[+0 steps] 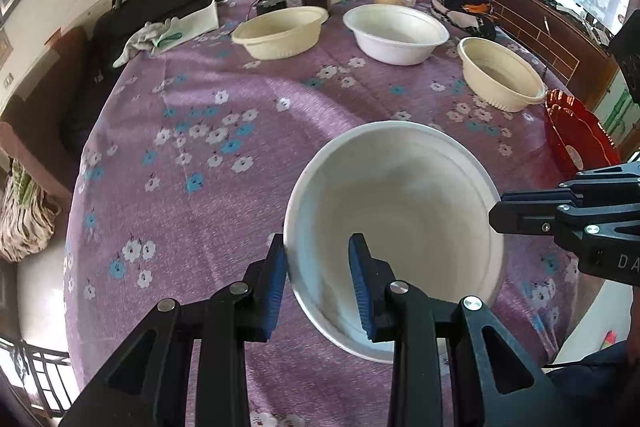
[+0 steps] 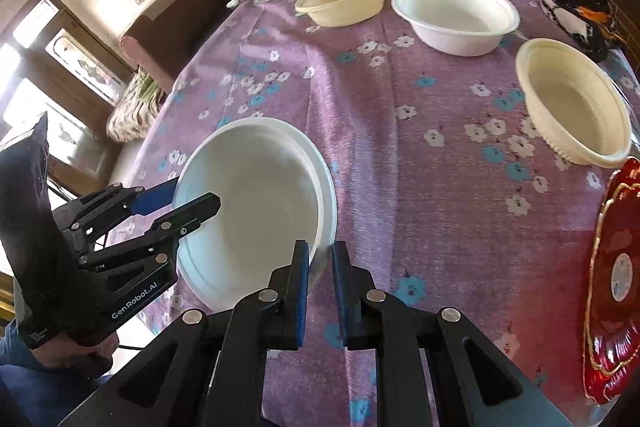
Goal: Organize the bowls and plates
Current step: 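Lift the white bowl with the left gripper and carry it toward the red plates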
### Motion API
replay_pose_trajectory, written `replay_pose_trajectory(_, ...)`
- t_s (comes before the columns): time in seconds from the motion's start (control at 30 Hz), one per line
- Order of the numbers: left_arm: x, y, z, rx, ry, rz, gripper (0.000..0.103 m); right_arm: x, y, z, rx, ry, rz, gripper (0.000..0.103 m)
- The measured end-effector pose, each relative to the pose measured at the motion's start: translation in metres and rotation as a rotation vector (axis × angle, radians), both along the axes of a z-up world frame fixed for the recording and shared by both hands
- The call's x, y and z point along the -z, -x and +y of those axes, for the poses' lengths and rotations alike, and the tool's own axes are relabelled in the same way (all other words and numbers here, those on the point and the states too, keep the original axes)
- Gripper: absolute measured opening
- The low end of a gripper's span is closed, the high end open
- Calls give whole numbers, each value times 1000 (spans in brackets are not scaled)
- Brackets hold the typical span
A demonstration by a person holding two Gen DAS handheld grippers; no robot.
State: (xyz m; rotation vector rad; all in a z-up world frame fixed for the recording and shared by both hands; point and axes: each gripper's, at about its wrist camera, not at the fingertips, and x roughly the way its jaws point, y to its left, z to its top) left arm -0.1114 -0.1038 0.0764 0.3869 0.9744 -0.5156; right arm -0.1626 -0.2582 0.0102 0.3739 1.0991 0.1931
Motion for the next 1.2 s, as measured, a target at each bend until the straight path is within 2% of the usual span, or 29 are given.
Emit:
replay_pose_trajectory(0.87, -14, 19, -85, 153, -11, -32, 30, -16, 44, -80, 155, -18, -52, 13)
replay_pose_trajectory(1.2, -25, 35, -142, 282, 11, -39, 30, -28, 81, -123, 292, -20, -79, 13)
